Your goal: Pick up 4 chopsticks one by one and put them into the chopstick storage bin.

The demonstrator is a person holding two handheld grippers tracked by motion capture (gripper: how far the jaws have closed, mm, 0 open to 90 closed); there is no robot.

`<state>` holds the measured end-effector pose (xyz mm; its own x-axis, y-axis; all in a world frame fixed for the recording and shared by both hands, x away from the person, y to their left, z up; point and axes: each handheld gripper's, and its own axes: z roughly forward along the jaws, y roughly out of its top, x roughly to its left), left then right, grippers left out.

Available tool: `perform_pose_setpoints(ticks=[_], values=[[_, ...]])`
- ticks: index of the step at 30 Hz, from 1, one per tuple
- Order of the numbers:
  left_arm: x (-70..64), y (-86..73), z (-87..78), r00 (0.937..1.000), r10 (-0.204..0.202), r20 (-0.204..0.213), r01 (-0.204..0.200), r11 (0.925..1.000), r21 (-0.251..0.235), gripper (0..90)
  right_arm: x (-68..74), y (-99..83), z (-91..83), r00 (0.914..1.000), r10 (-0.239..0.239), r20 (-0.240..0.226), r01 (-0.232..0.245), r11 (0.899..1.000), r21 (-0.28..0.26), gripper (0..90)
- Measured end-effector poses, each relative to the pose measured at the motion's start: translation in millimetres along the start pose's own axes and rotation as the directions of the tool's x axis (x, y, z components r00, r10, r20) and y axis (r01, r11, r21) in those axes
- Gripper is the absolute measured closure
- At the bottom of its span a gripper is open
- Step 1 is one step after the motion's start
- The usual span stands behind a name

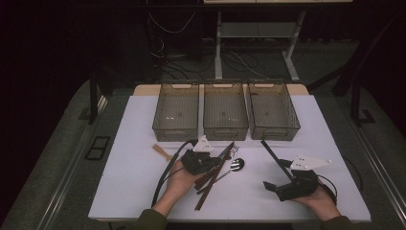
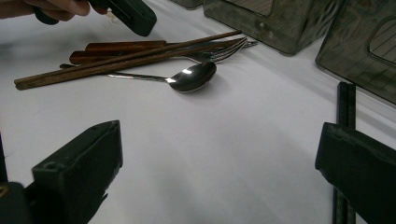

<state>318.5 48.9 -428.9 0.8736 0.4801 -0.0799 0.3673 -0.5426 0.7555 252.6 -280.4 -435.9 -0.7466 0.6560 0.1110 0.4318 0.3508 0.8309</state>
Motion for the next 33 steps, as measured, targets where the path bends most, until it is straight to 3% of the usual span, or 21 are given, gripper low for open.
perform_pose_setpoints(ticks=[13, 24, 33], values=[[-4.3, 3.8, 16.8, 0.9986, 0.017, -0.049, -0.016, 0.9992, 0.037, 89.0, 0.3, 0.0, -0.8, 1.0, 0.003, -0.001, -0.003, 1.0, -0.003, 1.0], [-3.0, 3.8, 15.1, 0.9964, 0.017, -0.084, -0.014, 0.9995, 0.029, 89.0, -0.1, 0.1, -1.4, 1.0, 0.003, -0.001, -0.003, 1.0, -0.009, 1.0], [-3.9, 2.5, 18.9, 0.996, 0.017, -0.087, -0.013, 0.9987, 0.05, 88.9, -0.1, 0.1, -1.3, 1.0, 0.003, -0.002, -0.003, 1.0, -0.007, 1.0]])
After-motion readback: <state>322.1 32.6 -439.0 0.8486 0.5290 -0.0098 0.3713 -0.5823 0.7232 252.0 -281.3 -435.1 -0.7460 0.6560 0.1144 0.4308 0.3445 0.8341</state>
